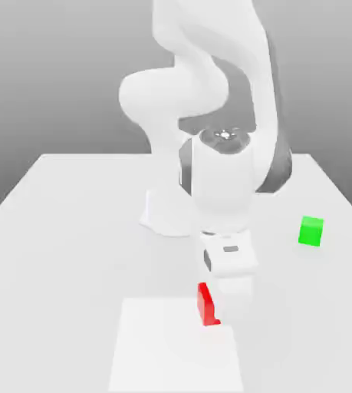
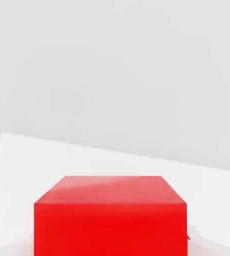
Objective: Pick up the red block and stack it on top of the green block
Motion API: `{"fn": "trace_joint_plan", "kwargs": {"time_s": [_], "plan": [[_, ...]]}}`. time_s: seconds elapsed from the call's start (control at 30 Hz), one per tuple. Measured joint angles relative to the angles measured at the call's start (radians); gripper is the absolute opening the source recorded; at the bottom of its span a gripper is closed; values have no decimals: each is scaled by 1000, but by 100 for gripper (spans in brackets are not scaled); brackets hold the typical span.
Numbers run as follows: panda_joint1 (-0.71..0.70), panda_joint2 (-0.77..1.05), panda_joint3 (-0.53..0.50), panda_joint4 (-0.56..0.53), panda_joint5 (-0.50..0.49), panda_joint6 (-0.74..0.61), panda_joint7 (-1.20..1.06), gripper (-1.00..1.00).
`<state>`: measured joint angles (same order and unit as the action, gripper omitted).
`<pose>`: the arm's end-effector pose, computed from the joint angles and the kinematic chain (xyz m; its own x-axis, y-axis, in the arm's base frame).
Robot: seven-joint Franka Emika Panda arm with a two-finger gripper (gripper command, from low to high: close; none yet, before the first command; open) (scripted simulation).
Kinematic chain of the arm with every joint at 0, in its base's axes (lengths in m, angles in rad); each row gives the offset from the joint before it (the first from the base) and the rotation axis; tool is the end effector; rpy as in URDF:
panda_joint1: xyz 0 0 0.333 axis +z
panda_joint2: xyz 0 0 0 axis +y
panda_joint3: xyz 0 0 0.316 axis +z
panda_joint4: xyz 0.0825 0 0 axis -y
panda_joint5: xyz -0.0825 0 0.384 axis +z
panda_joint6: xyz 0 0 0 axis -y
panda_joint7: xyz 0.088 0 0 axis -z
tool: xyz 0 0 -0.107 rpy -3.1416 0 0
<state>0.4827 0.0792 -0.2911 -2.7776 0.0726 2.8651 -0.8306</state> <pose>0.3778 0.0662 0.1912 0.5788 0.8154 0.0069 0.8154 -0.5789 0.0106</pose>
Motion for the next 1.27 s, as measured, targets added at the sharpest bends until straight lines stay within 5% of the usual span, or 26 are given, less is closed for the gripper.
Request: {"fn": "trace_joint_plan", "kwargs": {"time_s": [0.23,0.83,1.0,1.13,1.17,1.27], "plan": [[-25,-94,17,-30,-69,-77,69,-100],[597,-313,503,-136,55,-189,255,-100],[636,-226,549,-137,52,-97,279,-100],[615,-97,543,-135,-40,28,343,-100],[605,-68,539,-134,-79,56,370,100],[586,-68,539,-134,-79,56,370,100]]}}
